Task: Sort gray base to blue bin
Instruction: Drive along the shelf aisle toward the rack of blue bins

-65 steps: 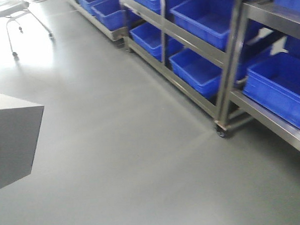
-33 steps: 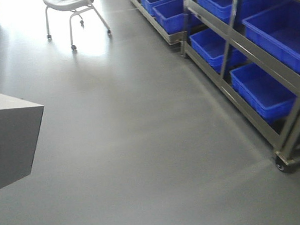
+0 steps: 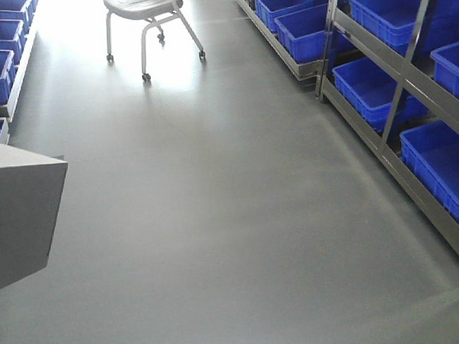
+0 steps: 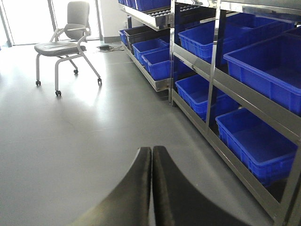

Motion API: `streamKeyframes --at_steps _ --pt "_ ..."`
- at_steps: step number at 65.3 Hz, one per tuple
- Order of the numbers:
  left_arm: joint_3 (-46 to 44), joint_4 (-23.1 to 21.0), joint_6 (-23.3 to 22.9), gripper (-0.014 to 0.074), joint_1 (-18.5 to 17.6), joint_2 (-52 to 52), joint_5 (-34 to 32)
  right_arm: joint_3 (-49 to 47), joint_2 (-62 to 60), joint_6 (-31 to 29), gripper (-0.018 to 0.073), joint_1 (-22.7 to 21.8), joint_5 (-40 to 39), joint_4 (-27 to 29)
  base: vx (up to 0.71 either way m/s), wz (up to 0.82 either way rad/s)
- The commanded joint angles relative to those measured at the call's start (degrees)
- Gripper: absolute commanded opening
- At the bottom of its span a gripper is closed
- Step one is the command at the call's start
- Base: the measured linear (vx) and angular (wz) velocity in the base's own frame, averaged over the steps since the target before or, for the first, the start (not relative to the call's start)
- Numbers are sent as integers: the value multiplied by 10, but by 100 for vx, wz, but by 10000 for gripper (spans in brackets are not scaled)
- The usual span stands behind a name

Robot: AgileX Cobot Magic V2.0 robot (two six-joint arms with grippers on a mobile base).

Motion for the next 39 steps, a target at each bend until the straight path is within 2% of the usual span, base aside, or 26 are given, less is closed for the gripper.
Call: streamKeyframes --at_steps 1,39 --pt "-16 -12 -4 38 -3 5 -61 1 -1 -7 -5 0 -43 -4 31 8" --pt "-16 -12 -4 38 -3 5 -61 1 -1 -7 -5 0 -43 -4 34 -1"
